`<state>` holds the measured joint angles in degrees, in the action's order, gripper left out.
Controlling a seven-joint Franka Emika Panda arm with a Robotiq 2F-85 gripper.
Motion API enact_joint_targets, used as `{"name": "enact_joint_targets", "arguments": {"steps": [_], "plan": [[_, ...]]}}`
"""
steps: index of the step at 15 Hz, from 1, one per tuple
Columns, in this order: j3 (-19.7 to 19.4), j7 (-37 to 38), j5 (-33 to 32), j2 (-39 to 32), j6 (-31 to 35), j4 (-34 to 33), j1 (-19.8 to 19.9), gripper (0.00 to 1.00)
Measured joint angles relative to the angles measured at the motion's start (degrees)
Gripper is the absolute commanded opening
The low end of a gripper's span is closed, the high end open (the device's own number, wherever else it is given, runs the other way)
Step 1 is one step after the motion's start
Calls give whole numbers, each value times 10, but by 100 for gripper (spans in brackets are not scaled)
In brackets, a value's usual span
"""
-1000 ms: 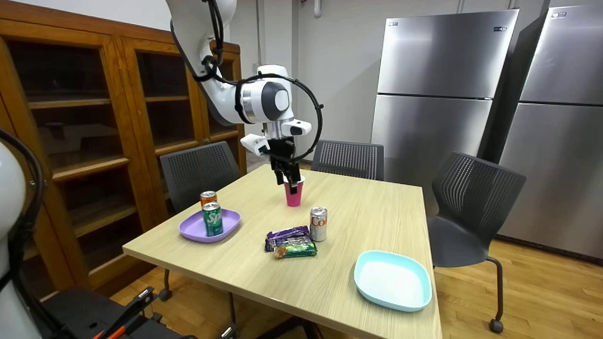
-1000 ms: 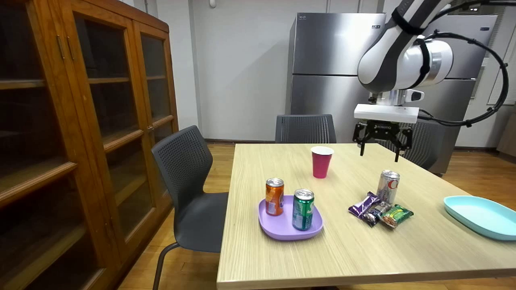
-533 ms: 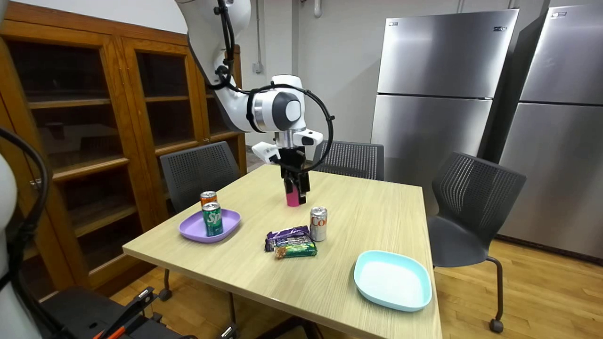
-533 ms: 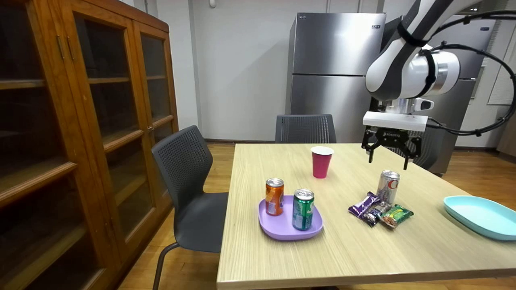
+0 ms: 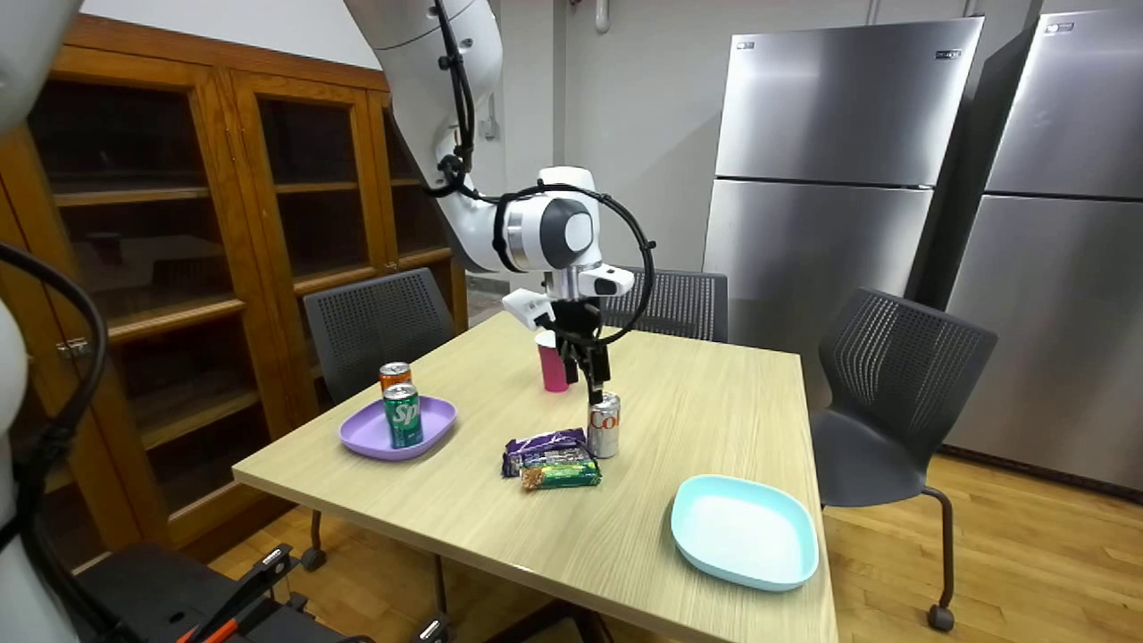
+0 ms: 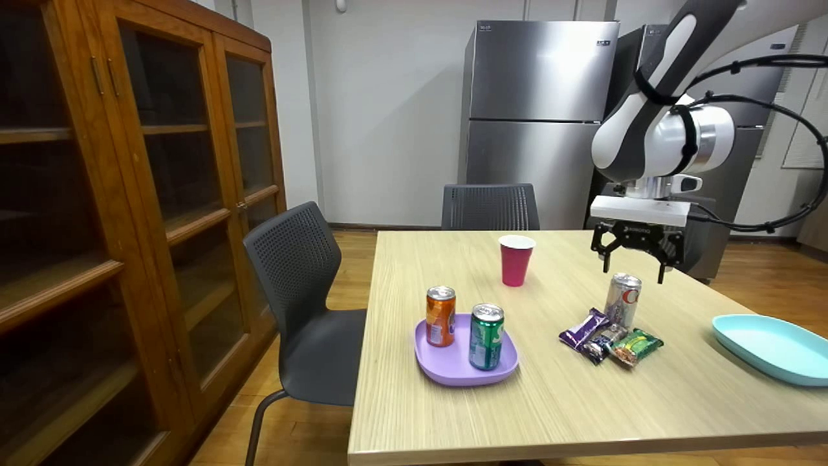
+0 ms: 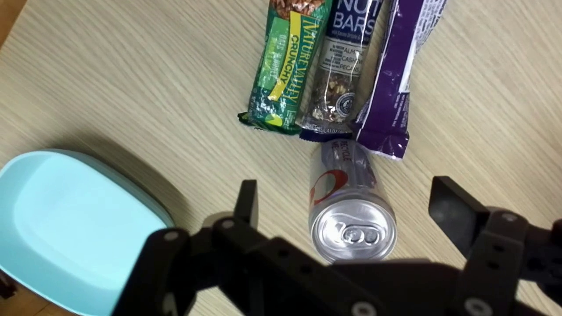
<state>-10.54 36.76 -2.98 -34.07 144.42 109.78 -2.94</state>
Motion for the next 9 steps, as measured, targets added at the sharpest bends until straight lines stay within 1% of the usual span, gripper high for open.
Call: {"name": "enact_joint_targets", "arguments": {"steps": [9], "plan": [[-9, 0, 27, -67, -2, -68, 10, 100]]}}
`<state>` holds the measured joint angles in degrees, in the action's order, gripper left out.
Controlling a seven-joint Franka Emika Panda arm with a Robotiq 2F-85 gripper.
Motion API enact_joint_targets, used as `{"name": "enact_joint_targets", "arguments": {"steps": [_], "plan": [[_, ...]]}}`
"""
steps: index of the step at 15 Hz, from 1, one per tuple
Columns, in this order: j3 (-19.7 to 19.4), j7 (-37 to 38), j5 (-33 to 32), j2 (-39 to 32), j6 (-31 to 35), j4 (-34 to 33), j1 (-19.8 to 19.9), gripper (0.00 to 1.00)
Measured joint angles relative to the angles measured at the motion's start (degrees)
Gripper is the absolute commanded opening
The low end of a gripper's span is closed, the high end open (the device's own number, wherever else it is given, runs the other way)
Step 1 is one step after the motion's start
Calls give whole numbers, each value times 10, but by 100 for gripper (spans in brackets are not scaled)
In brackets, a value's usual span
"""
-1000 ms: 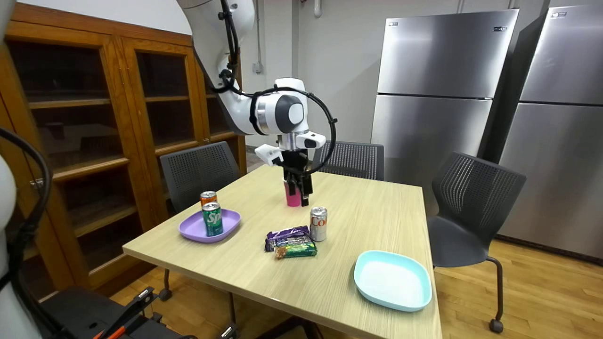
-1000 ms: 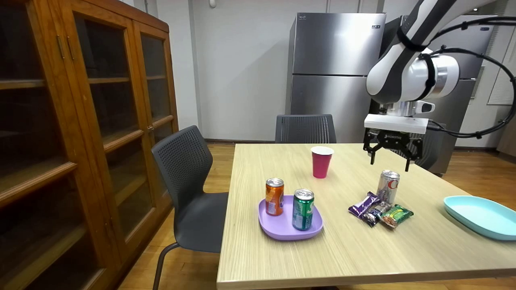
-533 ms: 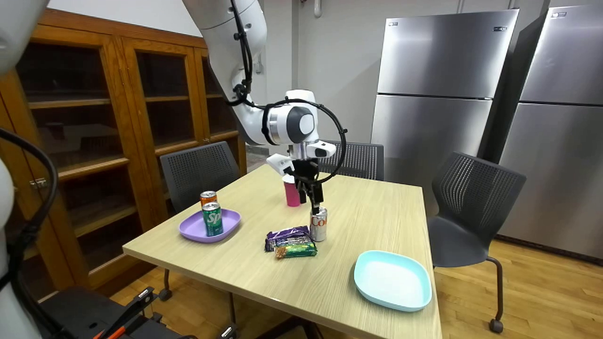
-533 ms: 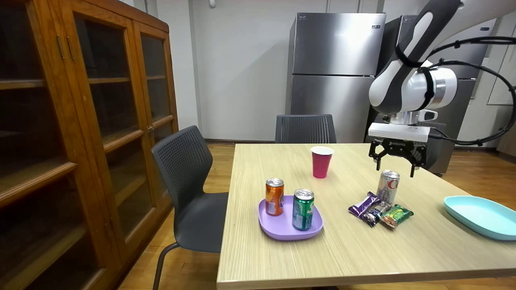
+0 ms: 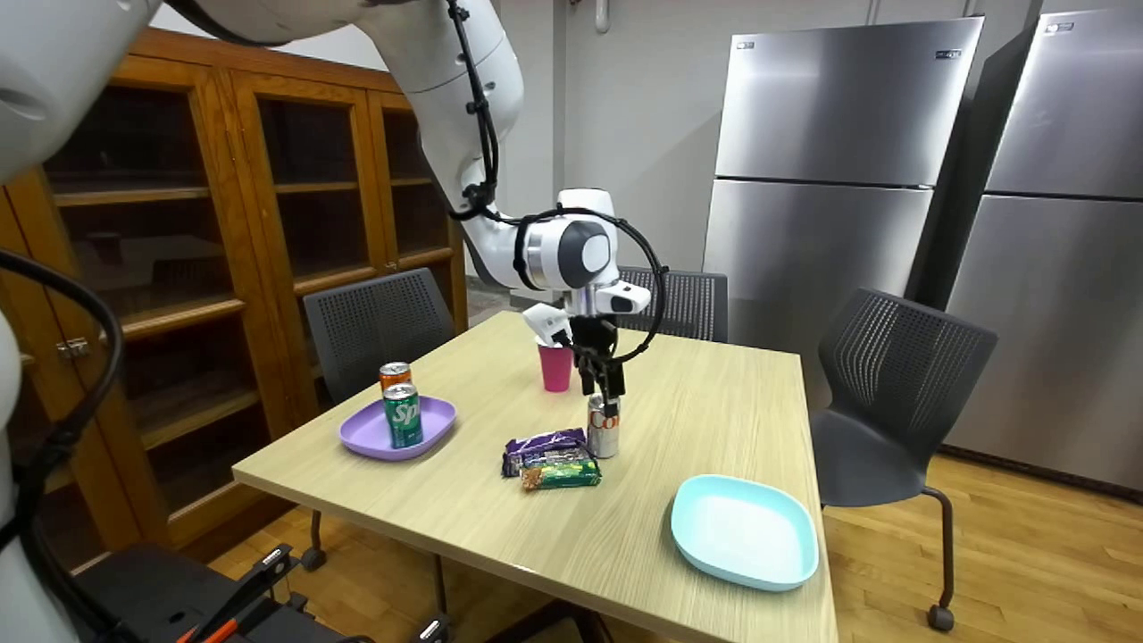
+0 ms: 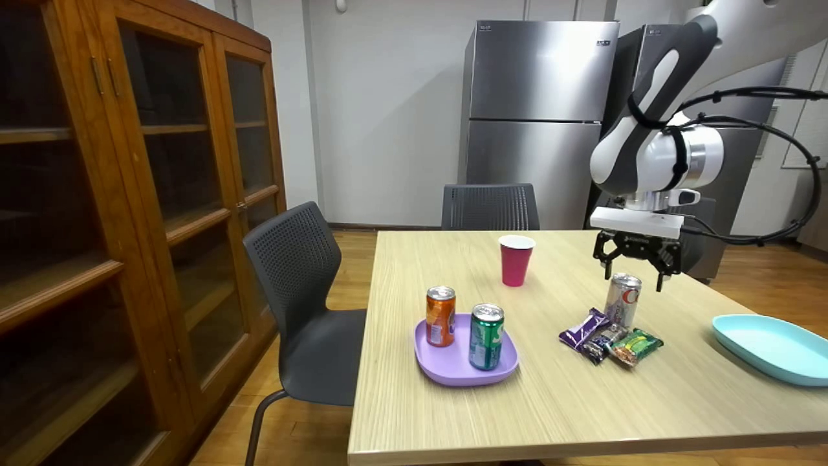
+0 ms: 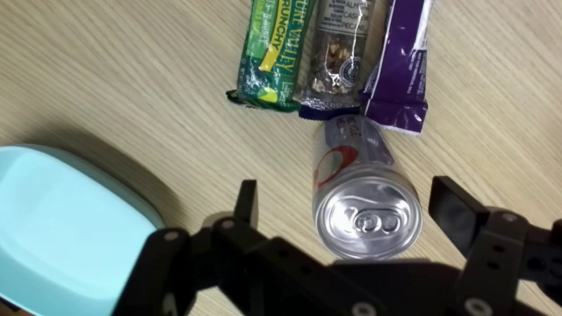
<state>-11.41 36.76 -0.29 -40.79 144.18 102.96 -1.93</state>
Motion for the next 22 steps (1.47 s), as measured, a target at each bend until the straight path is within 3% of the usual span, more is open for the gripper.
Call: {"name": "enact_joint_targets", "arguments": {"steps": [6, 7, 8, 11, 13, 22], "plan": [[-4, 0, 11, -41, -8, -49, 1, 100], [-4, 0, 11, -47, -10, -57, 2, 75], [-4, 0, 11, -52, -12, -63, 2, 74], [-4, 0, 11, -64, -14, -79, 2, 49], [-5, 0, 11, -66, -15, -83, 2, 39], [-13, 0, 11, -55, -15, -83, 2, 39]]}}
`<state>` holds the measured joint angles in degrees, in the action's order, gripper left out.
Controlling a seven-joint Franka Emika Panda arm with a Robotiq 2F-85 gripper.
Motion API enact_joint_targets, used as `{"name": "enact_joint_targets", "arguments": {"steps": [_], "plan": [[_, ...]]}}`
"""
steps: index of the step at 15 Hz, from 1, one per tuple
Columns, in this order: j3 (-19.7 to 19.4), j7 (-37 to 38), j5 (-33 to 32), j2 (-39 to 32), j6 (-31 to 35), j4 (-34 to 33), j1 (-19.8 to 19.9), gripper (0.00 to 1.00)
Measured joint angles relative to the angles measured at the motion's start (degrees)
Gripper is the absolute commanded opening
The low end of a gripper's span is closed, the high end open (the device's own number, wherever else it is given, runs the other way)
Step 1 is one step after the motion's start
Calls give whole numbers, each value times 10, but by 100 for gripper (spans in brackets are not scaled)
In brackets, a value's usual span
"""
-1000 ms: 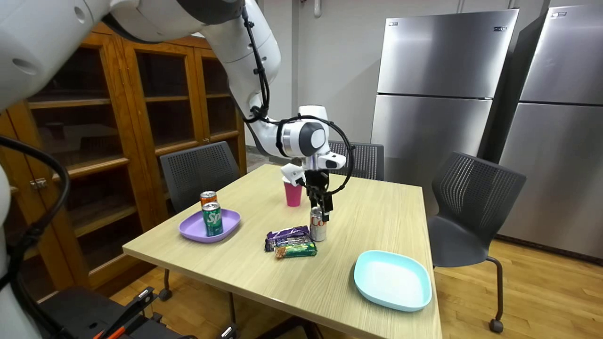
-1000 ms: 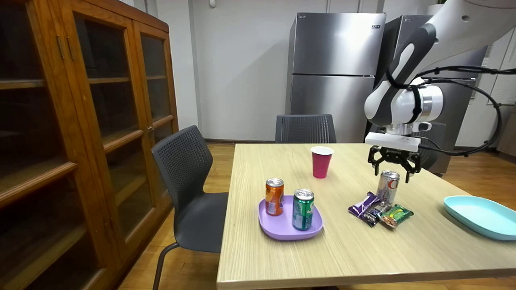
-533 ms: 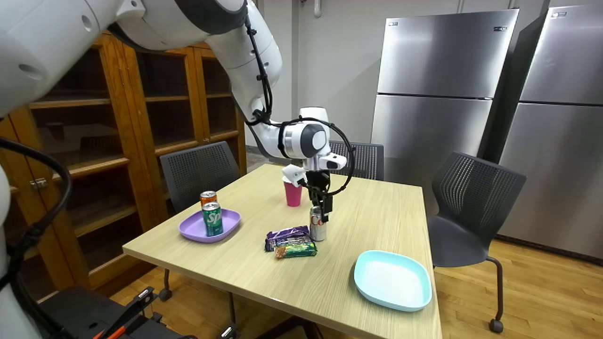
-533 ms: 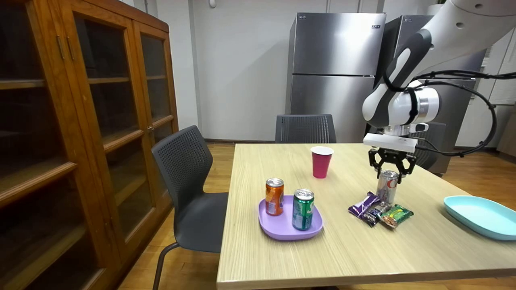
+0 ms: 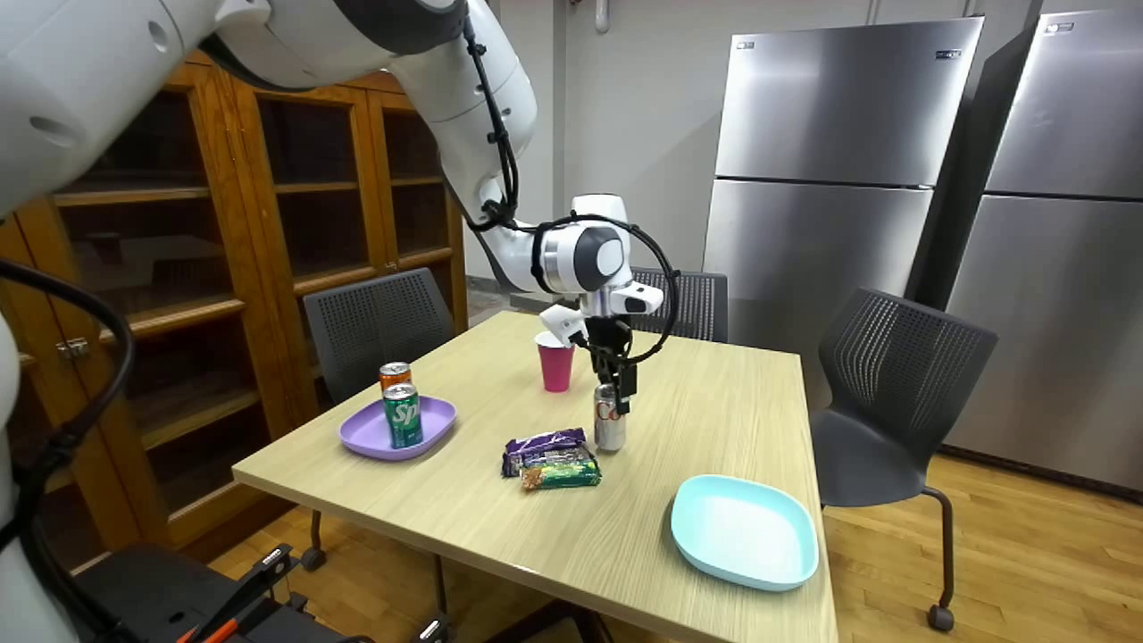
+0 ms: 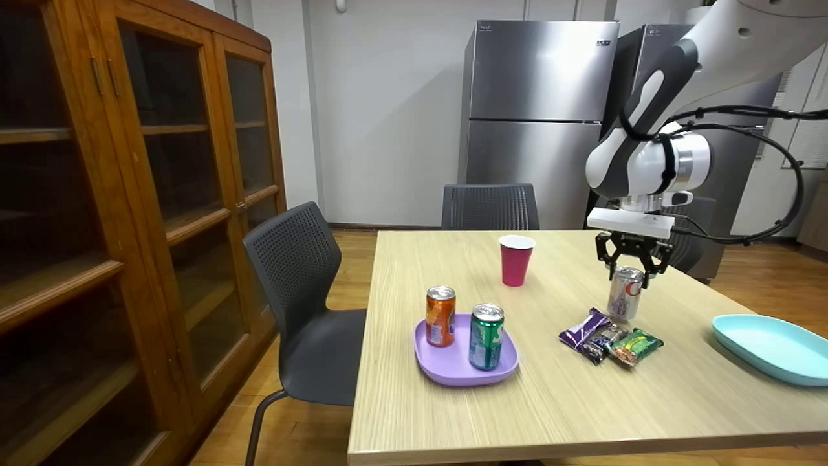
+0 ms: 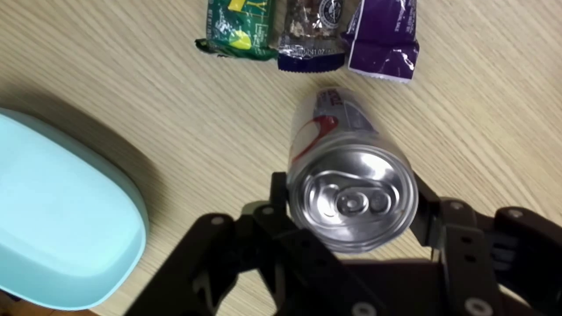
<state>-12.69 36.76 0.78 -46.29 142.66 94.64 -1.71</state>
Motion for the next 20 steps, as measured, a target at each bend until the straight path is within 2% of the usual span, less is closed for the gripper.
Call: {"name": "enact_joint_targets", "arguments": {"steps": [5, 12, 20], "plan": [[-13, 0, 0, 34, 1, 25, 0, 39], [-19, 0, -3, 99, 9, 97, -5, 39], [-15, 3, -30, 182, 14, 202, -52, 39]]}}
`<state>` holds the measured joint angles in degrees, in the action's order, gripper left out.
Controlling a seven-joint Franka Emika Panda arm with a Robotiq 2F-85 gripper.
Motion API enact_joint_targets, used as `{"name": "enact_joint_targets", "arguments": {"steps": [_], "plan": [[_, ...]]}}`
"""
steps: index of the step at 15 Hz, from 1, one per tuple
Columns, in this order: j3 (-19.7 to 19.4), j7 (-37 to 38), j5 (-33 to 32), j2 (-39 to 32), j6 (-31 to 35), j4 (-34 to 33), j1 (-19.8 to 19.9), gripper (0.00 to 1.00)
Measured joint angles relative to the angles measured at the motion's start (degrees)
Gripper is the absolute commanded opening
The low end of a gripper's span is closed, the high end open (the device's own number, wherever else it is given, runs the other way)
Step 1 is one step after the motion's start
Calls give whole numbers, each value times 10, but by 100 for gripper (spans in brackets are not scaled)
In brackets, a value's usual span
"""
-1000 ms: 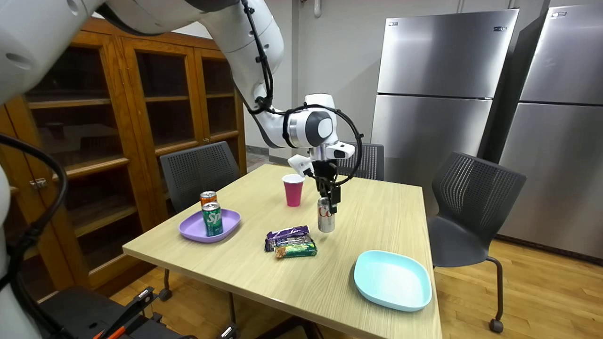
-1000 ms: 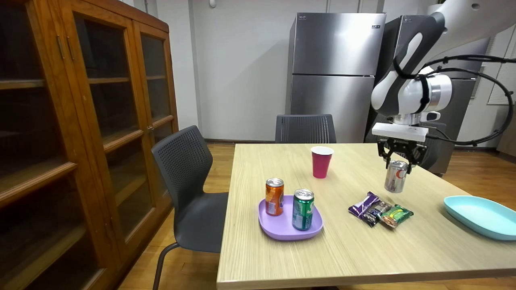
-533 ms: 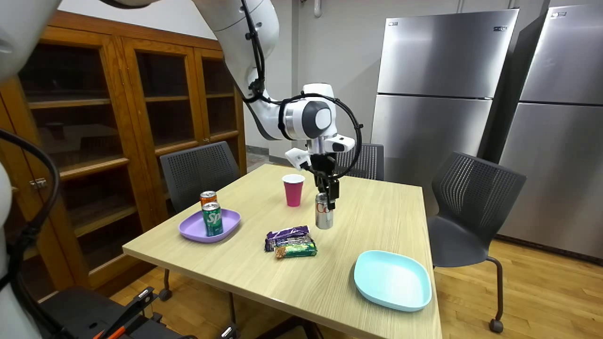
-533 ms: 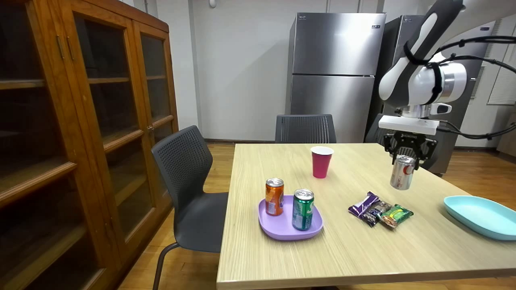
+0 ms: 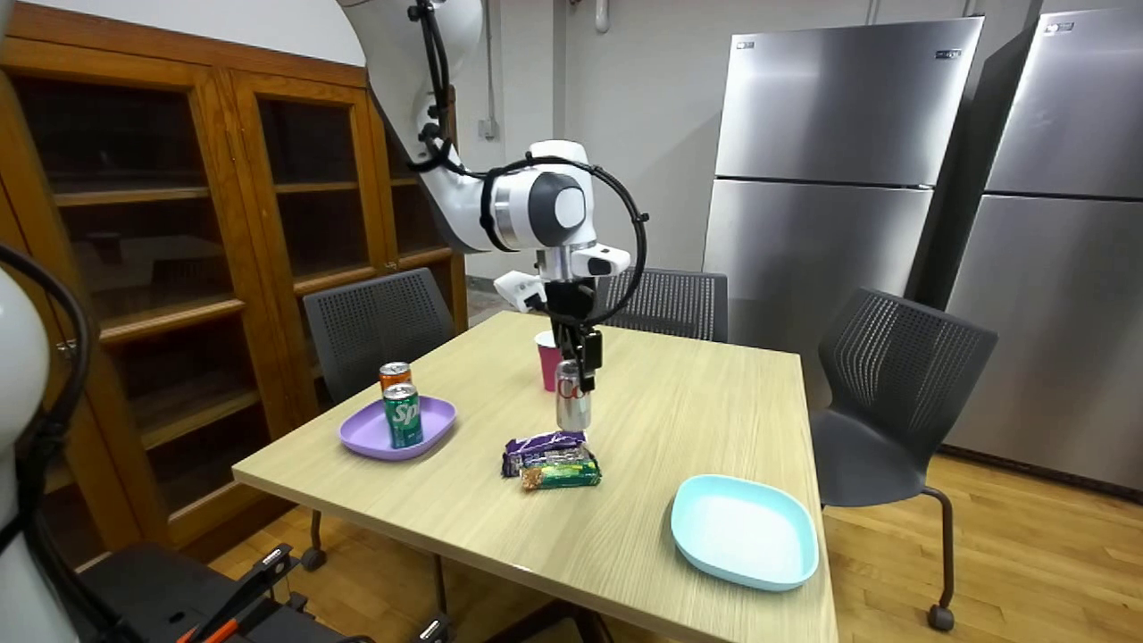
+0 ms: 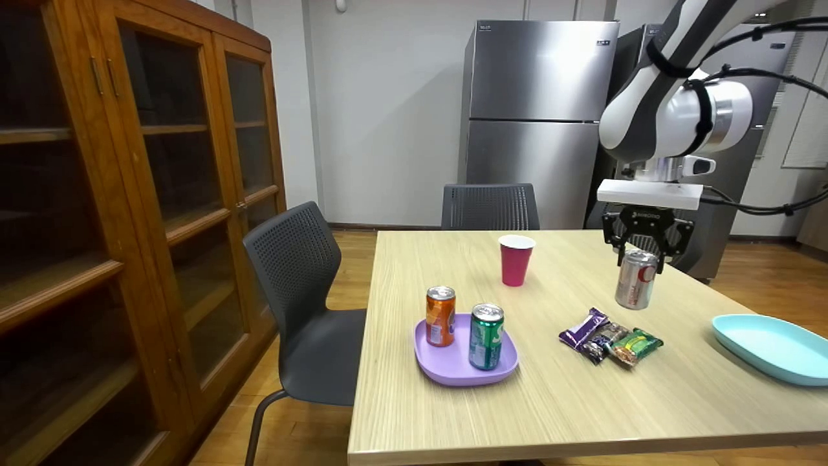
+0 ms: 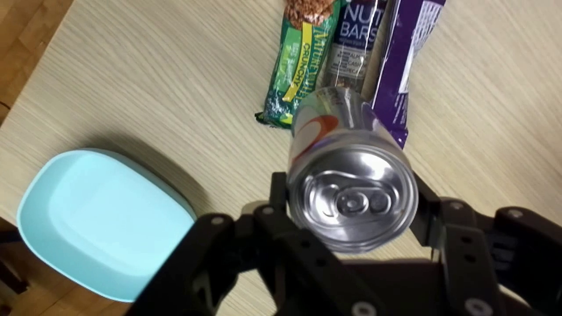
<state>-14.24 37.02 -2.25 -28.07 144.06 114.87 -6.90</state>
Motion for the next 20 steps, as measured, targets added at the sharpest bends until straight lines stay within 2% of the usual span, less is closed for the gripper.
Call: {"name": "enact_joint_targets", "arguments": {"steps": [7, 20], "plan": [[27, 22, -24, 30, 0, 42, -53, 39], [98, 30, -27, 20, -1, 24, -108, 39]]}}
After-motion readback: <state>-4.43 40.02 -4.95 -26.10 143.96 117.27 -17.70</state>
